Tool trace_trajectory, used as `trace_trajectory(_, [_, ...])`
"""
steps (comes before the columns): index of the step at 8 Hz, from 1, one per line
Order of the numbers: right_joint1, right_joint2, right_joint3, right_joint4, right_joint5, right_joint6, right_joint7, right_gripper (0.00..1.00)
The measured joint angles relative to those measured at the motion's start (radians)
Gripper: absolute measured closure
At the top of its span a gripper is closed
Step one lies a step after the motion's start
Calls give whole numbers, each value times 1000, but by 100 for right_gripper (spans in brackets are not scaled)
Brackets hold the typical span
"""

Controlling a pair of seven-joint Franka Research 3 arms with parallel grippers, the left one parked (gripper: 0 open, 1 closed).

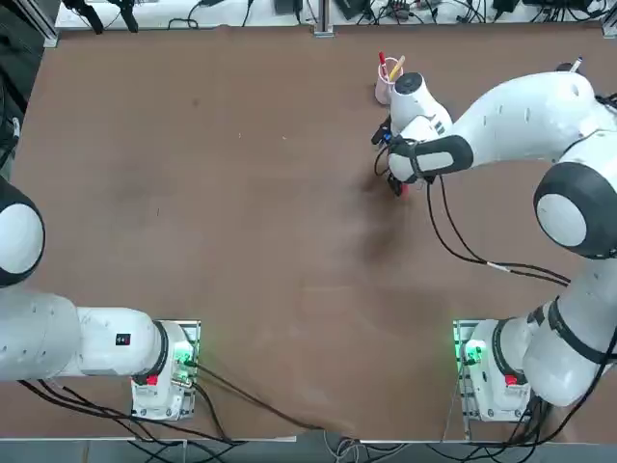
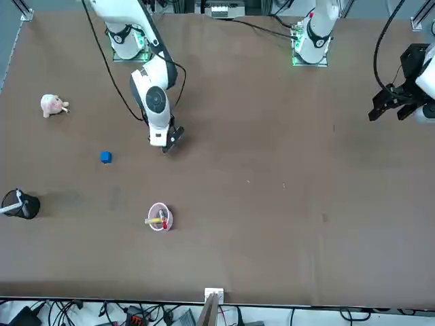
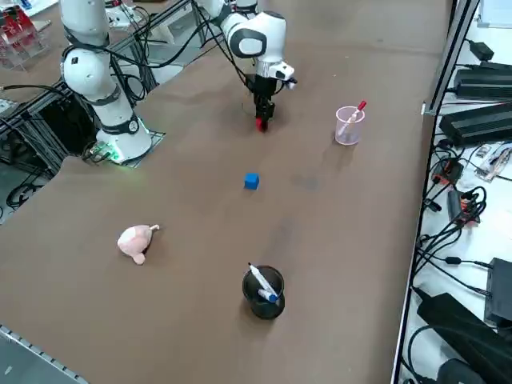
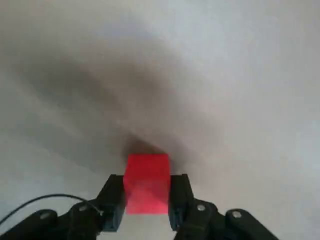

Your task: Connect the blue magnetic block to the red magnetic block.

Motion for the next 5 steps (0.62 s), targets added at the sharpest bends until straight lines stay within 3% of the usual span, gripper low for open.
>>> trace_trajectory(3, [-5, -26, -2, 136, 27, -269, 451, 53])
trace_trajectory(5, [-63, -65, -7, 167, 74, -316, 714, 53])
